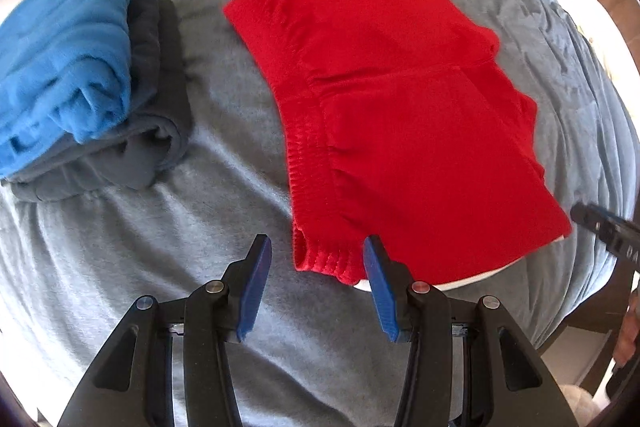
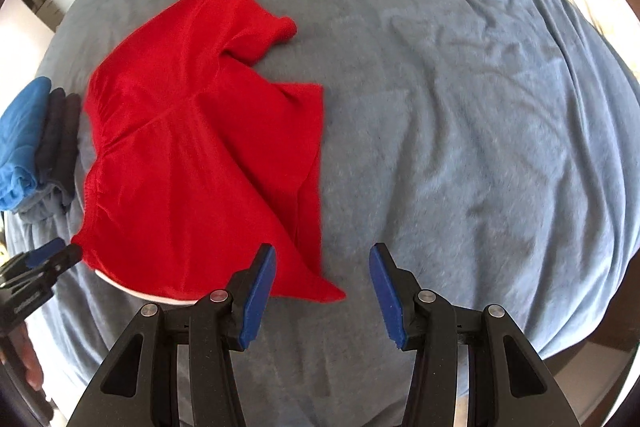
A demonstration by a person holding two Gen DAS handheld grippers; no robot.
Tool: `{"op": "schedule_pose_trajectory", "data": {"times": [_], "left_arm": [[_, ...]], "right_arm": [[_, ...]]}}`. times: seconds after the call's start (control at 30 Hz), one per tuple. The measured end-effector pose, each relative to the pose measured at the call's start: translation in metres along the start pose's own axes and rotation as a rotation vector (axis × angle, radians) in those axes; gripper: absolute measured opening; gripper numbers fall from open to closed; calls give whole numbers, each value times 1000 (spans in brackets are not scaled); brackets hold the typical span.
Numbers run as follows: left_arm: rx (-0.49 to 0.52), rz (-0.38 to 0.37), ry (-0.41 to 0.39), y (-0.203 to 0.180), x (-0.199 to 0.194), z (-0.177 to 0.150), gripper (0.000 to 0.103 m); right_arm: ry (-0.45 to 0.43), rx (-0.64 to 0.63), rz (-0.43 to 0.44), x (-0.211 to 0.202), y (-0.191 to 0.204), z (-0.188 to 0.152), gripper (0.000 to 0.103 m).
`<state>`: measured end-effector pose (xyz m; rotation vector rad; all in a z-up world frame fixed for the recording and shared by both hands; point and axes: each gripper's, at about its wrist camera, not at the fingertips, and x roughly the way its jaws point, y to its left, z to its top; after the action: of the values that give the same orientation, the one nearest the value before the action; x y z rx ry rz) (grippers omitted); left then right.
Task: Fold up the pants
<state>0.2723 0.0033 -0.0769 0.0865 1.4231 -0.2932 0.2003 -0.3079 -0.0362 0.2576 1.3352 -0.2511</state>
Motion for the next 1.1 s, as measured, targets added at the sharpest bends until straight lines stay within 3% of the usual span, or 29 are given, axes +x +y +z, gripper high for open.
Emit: {"op": "schedule_pose_trajectory", "data": {"times": [0.2, 0.23, 0.27, 0.4, 0.73, 1.0, 1.1], "left_arm": [[-45, -32, 61, 4, 25, -2, 46], [-43, -37, 67, 5, 27, -1, 44], [-42, -43, 71, 5, 28, -2, 31], [-22, -35, 79, 6, 23, -6, 28], [92, 62, 77, 9, -4, -10, 27], [81, 66, 103, 10, 8, -11, 28], [72, 69, 110, 9, 13, -9, 28]], "right_arm": [[14, 26, 4, 9, 2, -8, 49], [18, 31, 13, 10, 2, -9, 49], [16, 34, 19, 10, 3, -9, 49], [22, 18, 21, 11, 3, -12, 49], [56, 23, 81, 6, 11, -28, 49], [-15, 64, 63, 7, 3, -12, 48], [-30, 39, 90, 13, 7, -3, 37]]}}
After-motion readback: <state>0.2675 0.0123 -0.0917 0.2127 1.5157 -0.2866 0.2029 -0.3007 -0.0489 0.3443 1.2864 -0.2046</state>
